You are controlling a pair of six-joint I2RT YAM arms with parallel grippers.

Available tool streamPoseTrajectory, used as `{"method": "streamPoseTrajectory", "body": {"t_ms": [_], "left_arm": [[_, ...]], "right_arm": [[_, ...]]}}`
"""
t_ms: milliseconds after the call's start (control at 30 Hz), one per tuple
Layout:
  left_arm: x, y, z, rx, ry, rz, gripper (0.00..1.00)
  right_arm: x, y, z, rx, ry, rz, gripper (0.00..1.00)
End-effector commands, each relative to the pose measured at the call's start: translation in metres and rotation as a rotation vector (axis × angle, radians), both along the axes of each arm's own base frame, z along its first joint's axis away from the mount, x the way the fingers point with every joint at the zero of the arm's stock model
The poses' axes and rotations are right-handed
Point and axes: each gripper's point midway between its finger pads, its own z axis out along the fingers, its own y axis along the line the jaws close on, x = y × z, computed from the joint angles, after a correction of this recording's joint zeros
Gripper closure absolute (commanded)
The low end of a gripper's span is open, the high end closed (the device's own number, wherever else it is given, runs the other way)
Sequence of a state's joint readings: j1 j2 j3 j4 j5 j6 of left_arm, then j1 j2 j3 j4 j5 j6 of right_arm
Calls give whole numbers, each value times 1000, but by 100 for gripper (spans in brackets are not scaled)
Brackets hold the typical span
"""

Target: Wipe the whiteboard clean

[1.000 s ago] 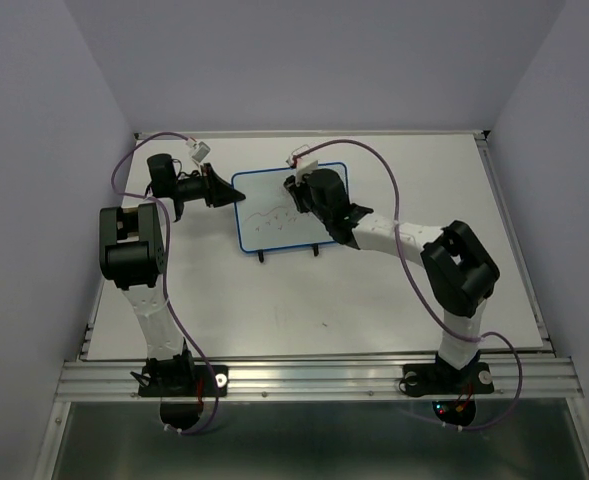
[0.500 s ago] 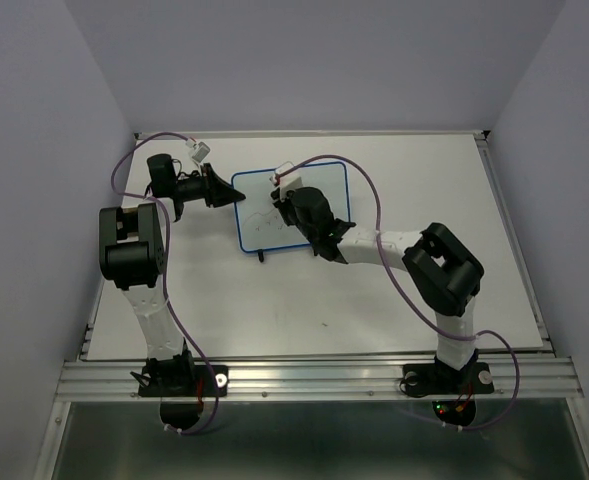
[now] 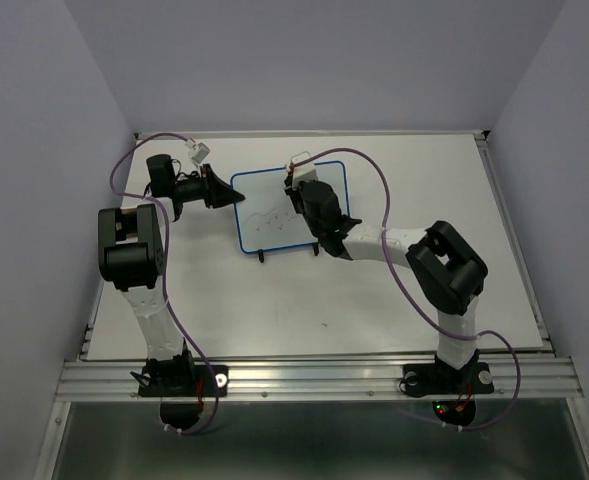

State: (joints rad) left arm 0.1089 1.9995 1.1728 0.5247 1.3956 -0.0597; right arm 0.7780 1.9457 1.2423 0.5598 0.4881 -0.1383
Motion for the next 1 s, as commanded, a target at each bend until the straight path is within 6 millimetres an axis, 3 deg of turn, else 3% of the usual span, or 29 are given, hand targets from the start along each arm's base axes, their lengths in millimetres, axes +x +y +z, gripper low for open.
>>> {"method": "streamPoseTrajectory", "body": {"t_ms": [0,200,300,500,700,800,900,967], "left_arm": [[17,10,24,71,-232,37,100],[16,6,26,70,-237,27,100],[16,6,26,72,-239,29,100],[16,4,26,72,-238,26,100],[16,4,25,73,-236,28,100],[17,5,26,75,-240,30,100],[16,5,26,73,-239,27,100],[17,5,27,75,-242,29,100]], "right_arm": [[2,-2,10,26,-13,49,94],[-41,51,-17,-42,30,238,96],[-62,66,-32,-45,62,316,96],[-73,71,-45,-64,76,317,96],[-38,22,-33,-39,41,62,99],[-14,-25,-11,32,12,-71,99],[-1,-59,1,70,-4,-151,99],[0,-68,3,81,-9,-170,99]]}}
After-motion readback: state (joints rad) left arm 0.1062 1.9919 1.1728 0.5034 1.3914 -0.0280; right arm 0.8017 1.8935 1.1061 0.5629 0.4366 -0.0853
